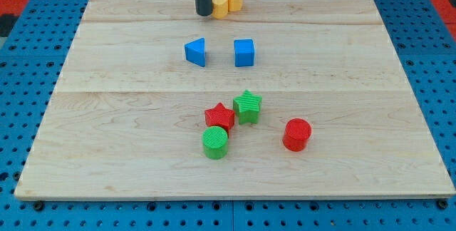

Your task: Push the green star and red star to the top left side of the green circle

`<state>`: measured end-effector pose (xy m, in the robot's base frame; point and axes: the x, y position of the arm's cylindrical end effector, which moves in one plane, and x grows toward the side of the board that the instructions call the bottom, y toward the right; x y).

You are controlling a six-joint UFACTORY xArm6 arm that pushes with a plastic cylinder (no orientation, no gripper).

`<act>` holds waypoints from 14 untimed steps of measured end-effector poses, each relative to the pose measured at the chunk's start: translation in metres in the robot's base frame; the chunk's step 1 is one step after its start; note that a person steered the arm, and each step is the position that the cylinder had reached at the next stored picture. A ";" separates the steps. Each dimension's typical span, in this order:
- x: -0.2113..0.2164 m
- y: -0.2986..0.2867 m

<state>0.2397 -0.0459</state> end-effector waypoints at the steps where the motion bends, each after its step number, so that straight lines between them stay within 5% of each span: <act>1: -0.001 -0.025; 3: 0.070 0.060; 6: 0.105 0.113; 14: 0.121 0.142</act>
<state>0.3610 0.0958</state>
